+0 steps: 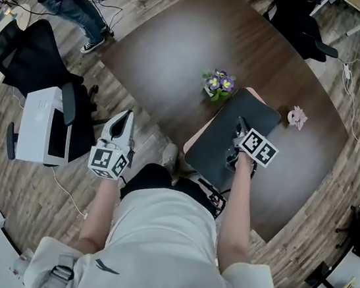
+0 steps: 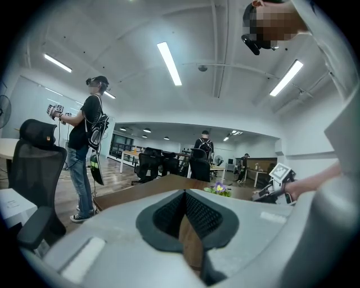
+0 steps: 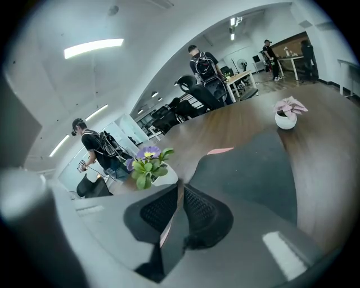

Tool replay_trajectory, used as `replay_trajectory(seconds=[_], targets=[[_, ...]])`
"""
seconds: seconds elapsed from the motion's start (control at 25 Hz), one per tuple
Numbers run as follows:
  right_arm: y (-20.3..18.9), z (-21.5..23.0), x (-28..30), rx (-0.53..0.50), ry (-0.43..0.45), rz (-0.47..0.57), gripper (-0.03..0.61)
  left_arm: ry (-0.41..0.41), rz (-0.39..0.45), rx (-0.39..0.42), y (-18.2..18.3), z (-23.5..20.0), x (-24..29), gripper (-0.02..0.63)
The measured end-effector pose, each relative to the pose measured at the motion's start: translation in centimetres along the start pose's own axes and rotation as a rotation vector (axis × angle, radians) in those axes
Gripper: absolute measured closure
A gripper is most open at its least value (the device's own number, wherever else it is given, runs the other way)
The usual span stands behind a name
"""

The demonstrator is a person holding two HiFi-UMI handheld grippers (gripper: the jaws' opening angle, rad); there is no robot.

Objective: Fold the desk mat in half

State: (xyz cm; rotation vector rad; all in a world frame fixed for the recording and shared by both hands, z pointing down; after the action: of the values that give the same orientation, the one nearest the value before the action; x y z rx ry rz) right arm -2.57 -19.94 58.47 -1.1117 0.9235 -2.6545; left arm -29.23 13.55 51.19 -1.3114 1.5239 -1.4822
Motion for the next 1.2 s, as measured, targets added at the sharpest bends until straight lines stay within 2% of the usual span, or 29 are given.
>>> replay_trajectory(seconds=[0.28, 0.6, 0.84, 1.0, 1.2], targets=[[-0.4, -0.4, -2.0, -0.045, 0.031, 0.043, 0.523, -0.039, 0.0, 0.004, 0.0, 0.7, 1.0, 0.614], [-0.2, 0.9, -5.5, -0.04, -0.007, 0.113, 0.518, -0.121, 0.0, 0.011, -0.1, 2.6, 2.8, 0.614], [-0.7, 3.7, -9.8, 0.017, -0.091, 0.184, 0.517, -0.231, -0.006, 0.013, -0.1, 5.1, 5.3, 0.614], [-1.5, 6.7, -14.4, 0.057, -0.197, 0.271, 0.517, -0.334, -0.018, 0.024, -0.5, 7.7, 7.3, 0.614], [-2.6, 11.8, -22.0, 0.126, -0.358, 0.396, 0.52, -0.486, -0.033, 0.054, -0.4, 13.0, 10.9, 0.614]])
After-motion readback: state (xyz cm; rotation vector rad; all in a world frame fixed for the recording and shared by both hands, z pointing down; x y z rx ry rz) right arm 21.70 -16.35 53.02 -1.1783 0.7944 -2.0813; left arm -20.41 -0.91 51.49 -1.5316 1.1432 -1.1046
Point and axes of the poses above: the fingertips, and each gripper's own axes: x forward along the fingers, z to its right, y out of its top, the point moved 8 cm from there along -x, backward along the fingers, and after that the axes turned 1 degree about -y, right-handed, at the moved point
